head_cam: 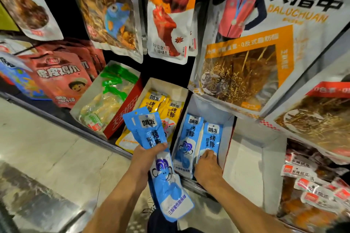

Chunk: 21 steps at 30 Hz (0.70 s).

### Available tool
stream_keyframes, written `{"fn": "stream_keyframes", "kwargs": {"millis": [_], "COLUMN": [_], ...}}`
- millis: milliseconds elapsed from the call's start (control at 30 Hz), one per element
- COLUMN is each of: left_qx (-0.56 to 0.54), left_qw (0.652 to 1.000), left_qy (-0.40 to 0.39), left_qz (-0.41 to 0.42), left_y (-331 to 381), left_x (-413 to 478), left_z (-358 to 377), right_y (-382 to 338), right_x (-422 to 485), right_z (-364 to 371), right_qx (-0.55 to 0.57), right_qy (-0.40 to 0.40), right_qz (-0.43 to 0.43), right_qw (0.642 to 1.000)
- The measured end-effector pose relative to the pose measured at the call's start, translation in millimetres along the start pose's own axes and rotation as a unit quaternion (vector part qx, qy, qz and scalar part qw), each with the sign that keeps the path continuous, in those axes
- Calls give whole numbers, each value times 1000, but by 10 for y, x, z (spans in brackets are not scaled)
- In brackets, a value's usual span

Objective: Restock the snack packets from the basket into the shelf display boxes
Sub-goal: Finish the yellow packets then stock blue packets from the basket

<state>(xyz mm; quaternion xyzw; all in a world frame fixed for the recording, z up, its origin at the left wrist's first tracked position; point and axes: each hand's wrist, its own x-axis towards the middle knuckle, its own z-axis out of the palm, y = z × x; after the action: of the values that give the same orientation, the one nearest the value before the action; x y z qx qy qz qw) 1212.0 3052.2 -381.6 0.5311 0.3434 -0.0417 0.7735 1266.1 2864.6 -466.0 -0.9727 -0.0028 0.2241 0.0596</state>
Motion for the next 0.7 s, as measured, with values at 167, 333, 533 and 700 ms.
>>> {"fn": "stream_keyframes", "kwargs": {"millis": [167,333,533,700], "left_qx": [-2,-46,-50,-55], "left_qw": [999,997,998,998], "left_qy": [-35,-47,-37,-4], "left_qz": [11,30,10,-9], "left_y": [73,191,208,184], "left_x": [-53,-82,-97,-71], "left_z": [59,-36,-50,-77], "right_y": [-214,-619,-449,-137], "right_x": [-309,-796,-658,-175], "right_z": [-546,-730,-615,-672], "right_qx": [277,460,510,412], "right_qy": [109,-104,-47,139], "right_qz": [-84,-200,-167,-30], "right_qw": [951,859,842,900]}}
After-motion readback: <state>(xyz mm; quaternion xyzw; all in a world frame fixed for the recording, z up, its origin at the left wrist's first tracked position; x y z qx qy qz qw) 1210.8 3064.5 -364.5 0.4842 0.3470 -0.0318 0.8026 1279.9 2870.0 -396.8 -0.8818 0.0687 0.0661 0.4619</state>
